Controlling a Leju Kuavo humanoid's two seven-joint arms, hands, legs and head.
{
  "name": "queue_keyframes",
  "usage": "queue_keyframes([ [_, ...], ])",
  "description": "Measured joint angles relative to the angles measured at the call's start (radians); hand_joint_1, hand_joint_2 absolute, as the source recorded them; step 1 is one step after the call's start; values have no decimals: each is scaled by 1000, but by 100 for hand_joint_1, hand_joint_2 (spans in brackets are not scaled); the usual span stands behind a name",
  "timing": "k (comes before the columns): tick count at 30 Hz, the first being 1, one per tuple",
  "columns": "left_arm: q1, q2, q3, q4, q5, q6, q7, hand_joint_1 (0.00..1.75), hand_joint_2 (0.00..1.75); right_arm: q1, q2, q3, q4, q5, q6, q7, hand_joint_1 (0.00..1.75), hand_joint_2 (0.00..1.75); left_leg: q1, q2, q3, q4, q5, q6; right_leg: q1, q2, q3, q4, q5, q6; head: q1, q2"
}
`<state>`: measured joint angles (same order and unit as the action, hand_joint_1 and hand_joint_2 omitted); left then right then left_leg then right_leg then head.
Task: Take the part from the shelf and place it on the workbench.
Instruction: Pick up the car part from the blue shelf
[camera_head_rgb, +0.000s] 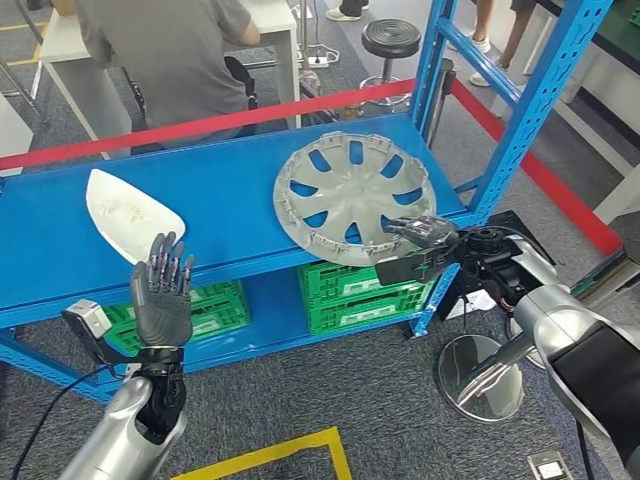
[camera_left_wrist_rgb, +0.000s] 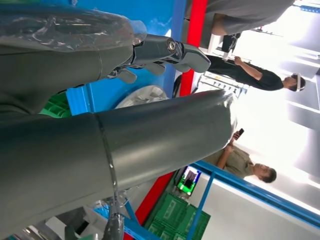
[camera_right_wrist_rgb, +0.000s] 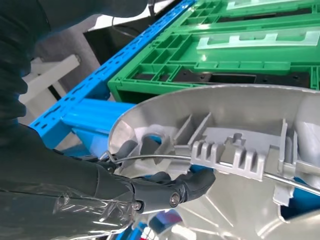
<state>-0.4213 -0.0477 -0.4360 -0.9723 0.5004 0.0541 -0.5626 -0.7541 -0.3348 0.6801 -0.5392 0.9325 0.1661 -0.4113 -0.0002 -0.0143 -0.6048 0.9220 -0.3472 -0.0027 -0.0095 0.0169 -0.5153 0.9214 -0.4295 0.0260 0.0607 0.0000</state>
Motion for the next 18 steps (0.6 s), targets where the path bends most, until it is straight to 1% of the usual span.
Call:
queue_keyframes([
  [1, -1, 0, 0, 3, 0, -1, -1, 0, 0, 0, 2, 0, 4, -4, 1, 0, 17, 175, 0, 1, 1, 0, 0, 0, 0, 0, 1, 0, 0, 0, 0, 0],
  [3, -3, 0, 0, 7, 2, -2, -2, 0, 0, 0, 7, 1, 9, -8, 0, 2, 104, 175, 0, 1, 2, 0, 0, 0, 0, 1, 1, 0, 0, 0, 0, 0],
  [5, -4, -1, 0, 11, 3, -3, -4, 0, 0, 0, 12, 3, 14, -3, -7, 9, 175, 175, 0, 2, 2, 0, 0, 0, 0, 1, 1, 0, 1, -1, 0, 0],
  [18, -6, -1, -1, 23, 9, -3, -6, 0, 0, -1, 24, 6, 25, -18, -51, 27, 175, 175, 0, 2, 3, 0, 0, 0, 0, 1, 3, 0, 1, -1, -2, 0],
])
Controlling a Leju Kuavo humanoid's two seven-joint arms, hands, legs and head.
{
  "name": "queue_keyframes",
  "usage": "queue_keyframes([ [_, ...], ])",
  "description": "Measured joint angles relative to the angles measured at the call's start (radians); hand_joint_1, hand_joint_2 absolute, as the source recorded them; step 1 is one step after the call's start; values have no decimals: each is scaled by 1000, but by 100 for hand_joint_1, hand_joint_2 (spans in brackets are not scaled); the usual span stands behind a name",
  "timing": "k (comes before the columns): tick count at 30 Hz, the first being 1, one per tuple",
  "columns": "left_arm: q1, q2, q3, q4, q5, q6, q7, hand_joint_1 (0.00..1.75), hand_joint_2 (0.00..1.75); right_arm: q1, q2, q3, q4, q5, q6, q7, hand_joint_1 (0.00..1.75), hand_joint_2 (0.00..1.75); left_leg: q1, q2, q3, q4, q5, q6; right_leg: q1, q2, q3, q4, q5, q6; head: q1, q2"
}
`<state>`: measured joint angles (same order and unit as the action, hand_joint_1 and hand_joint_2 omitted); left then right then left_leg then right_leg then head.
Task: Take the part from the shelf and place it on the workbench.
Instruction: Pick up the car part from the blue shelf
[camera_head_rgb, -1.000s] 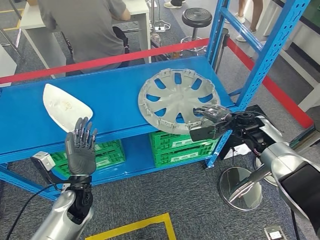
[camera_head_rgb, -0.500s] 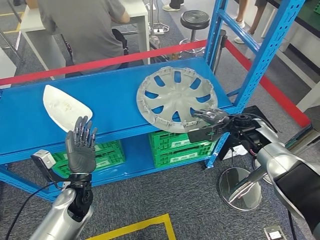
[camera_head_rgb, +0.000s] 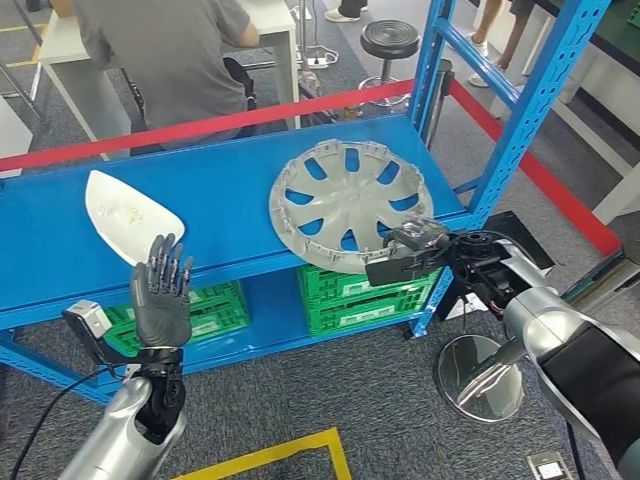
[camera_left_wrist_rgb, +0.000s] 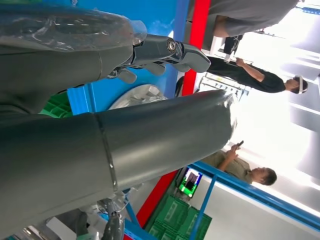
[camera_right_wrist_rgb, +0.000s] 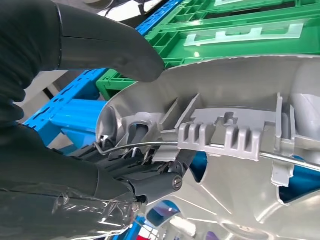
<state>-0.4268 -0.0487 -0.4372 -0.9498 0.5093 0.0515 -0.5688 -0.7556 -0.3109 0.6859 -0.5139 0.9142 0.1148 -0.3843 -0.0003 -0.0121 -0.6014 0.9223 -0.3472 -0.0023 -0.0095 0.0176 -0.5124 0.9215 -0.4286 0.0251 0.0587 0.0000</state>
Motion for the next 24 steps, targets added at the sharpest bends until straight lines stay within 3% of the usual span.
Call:
queue_keyframes([
  [14, 0, 0, 0, 4, 1, 6, -1, 0, 0, -2, 0, -3, 4, -64, -15, -2, 175, 175, 0, -1, -1, 0, 0, 0, 0, -1, 0, 0, 0, 0, 0, 0],
  [24, 7, 2, 0, 4, 1, 22, -4, 0, 0, -11, -1, -68, -43, -308, 57, 3, 175, 175, 0, -2, -4, 1, 0, 0, 0, -1, -3, 0, 0, 0, 0, 0],
])
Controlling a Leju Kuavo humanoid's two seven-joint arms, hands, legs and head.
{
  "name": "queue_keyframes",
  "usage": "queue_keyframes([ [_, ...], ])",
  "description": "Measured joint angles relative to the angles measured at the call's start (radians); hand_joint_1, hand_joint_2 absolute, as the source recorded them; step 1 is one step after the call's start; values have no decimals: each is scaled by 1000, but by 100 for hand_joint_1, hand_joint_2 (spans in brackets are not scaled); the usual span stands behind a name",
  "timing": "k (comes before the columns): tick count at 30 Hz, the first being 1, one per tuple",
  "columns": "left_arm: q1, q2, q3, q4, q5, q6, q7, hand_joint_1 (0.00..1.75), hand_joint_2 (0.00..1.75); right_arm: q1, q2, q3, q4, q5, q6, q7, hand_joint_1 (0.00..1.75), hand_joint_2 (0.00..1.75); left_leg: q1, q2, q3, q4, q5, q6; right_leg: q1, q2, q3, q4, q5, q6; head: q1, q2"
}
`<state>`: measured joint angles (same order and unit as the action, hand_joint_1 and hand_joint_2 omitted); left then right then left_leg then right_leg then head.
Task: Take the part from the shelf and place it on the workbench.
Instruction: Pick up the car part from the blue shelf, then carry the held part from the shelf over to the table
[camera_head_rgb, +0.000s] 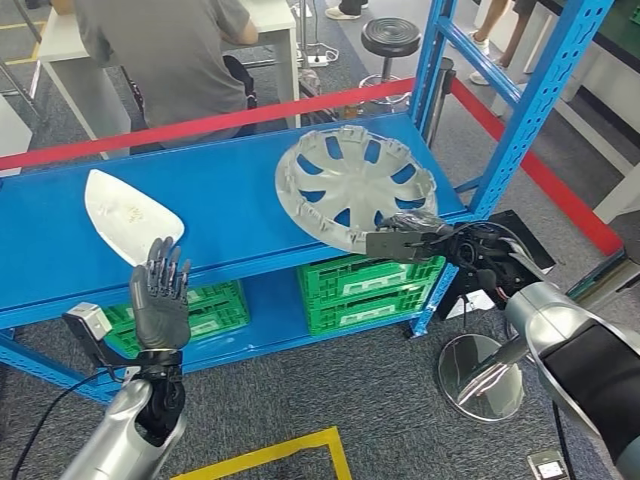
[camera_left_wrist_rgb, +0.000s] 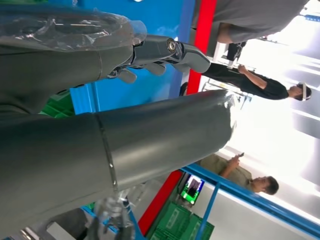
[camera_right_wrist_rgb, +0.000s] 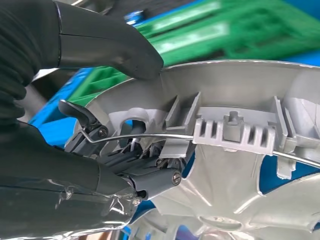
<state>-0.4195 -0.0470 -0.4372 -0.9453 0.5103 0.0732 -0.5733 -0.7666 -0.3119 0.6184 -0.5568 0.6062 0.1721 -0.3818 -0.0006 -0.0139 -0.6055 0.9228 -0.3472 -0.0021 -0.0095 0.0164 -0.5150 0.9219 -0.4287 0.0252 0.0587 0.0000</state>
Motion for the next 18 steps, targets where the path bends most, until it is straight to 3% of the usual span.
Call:
queue_keyframes([
  [8, 8, 2, 0, 0, 0, 5, 0, 0, 0, -6, -8, -80, -103, -198, 29, 32, 175, 175, 0, -1, -3, 0, 0, 0, 0, -1, -3, 0, 0, 0, 0, 0],
  [18, 10, 2, 0, 0, 0, 2, 0, 0, 0, 1, -25, -148, -223, -282, 26, 63, 175, 175, 0, 0, -6, 0, 0, 0, 0, -1, -6, 0, 0, 0, 0, 0],
])
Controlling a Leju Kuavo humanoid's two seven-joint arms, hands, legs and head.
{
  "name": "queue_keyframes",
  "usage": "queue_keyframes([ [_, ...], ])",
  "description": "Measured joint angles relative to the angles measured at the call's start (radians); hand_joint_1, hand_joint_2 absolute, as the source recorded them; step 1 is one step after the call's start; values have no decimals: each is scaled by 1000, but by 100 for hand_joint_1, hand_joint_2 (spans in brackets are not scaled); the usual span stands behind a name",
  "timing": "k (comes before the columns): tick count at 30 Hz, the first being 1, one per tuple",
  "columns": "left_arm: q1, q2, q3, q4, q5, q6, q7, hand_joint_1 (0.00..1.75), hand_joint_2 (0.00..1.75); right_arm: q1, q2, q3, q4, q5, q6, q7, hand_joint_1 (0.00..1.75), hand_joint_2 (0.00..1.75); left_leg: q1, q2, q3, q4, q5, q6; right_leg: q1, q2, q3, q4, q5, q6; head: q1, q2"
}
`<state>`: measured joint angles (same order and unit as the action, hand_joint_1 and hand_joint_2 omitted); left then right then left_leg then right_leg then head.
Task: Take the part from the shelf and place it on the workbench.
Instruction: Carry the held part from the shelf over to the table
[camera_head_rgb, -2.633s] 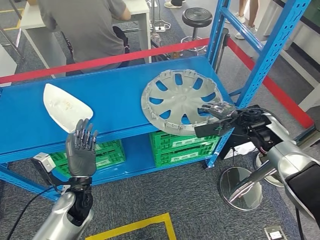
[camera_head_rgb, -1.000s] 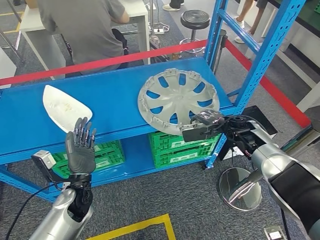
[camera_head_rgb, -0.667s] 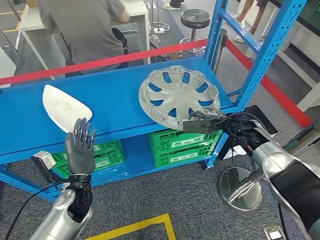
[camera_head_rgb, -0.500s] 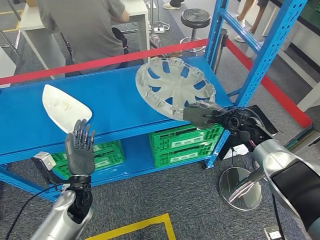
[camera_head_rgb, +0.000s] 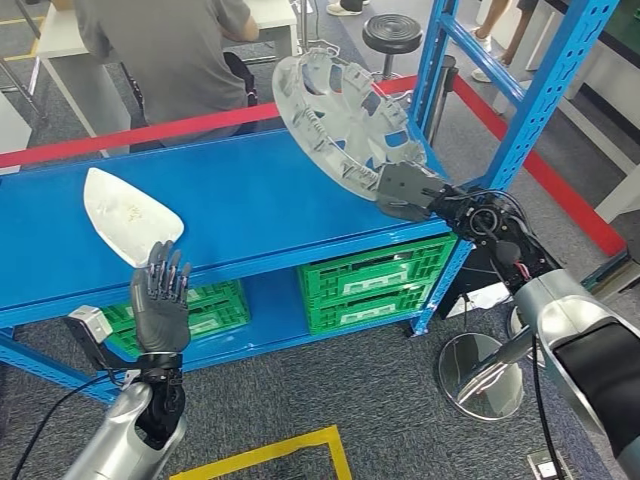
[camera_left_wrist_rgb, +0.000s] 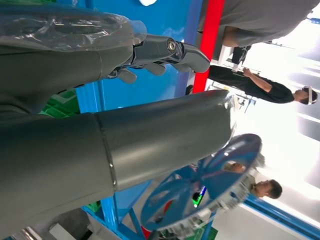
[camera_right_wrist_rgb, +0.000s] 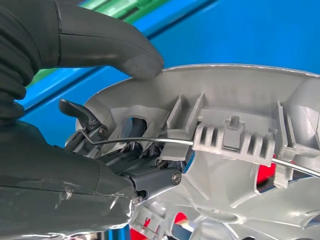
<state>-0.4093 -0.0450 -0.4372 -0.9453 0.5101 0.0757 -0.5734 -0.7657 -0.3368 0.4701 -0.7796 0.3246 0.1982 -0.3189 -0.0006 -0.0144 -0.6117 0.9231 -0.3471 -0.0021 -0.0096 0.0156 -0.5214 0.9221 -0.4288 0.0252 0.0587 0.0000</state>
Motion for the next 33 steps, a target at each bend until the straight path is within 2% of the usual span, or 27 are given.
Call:
queue_keyframes([
  [6, 0, 0, 0, 0, -3, -2, 0, 0, 0, 18, -7, -38, -79, -106, 12, 22, 175, 175, 0, 0, -1, 0, 0, 0, 0, 0, -1, 0, 0, 0, 0, 0],
  [15, -1, -2, -8, 0, -6, -4, 0, 0, 0, 65, -8, -81, -272, -253, 33, 103, 175, 175, 0, 0, -2, 0, 0, 0, 0, 0, -2, 0, 0, 0, 0, 0],
  [33, -6, -17, -24, 3, -6, -13, 0, 0, 0, 86, 35, -56, -613, -360, 84, 171, 175, 175, 0, 0, -3, 0, 0, 0, 0, 0, -2, 0, 0, 0, 0, 0],
])
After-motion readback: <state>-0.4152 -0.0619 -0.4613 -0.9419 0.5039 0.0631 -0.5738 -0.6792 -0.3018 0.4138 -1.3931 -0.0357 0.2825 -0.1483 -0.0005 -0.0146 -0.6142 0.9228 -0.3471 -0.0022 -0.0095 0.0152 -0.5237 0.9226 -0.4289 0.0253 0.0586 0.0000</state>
